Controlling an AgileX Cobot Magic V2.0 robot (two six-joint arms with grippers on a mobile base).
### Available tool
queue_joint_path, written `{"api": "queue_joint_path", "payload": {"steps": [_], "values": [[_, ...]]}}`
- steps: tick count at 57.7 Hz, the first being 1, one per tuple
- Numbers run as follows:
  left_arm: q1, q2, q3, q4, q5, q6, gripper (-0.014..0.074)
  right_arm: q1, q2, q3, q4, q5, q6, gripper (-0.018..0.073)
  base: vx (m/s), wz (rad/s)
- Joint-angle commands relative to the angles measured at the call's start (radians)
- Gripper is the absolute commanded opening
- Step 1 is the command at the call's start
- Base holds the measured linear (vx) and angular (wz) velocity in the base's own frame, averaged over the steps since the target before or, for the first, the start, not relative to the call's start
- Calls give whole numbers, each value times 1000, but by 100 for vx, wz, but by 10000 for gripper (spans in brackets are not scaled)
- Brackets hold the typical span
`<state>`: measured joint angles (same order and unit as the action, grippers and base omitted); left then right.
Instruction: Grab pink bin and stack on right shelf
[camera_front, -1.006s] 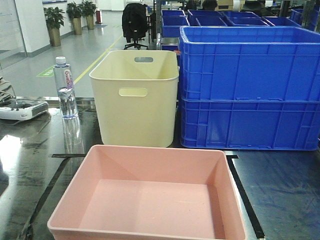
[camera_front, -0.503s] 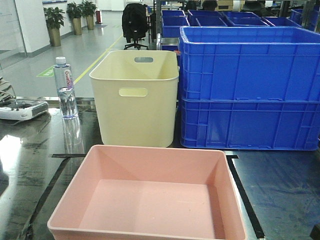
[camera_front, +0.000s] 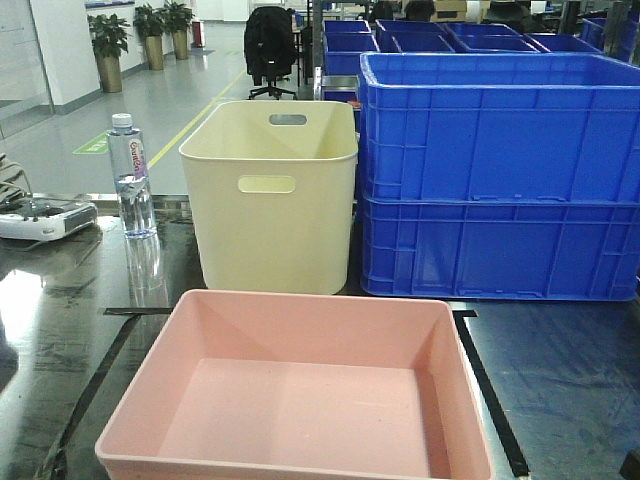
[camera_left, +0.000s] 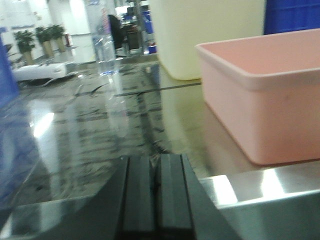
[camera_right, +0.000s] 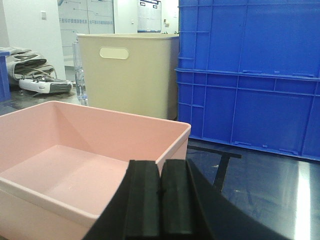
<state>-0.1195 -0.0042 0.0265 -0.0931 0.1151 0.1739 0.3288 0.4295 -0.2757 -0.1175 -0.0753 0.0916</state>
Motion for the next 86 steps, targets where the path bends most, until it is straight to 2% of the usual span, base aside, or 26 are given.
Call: {"api": "queue_joint_path", "payload": {"steps": [1, 47, 52, 59, 65, 72, 86], "values": [[22, -21, 16, 20, -61, 7, -8, -4, 10, -30, -12, -87, -10, -11, 0, 0], [22, -23, 17, 9, -61, 6, -8, -7, -12, -12, -15, -84, -11, -11, 0, 0], [22, -23, 17, 9, -61, 6, -8, -59, -97, 39, -7, -78, -17, -11, 0, 0], [22, -23, 17, 9, -61, 6, -8, -203, -295, 192, 77, -39, -19, -11, 0, 0], [22, -23, 17, 9, -61, 6, -8, -273, -464, 293, 80, 32, -41, -11, 0, 0], [22, -23, 17, 9, -63, 6, -8, -271, -443, 304, 76, 120, -78, -11, 0, 0], [22, -23, 17, 9, -61, 6, -8, -271, -455, 307, 83, 117, -82, -11, 0, 0]]}}
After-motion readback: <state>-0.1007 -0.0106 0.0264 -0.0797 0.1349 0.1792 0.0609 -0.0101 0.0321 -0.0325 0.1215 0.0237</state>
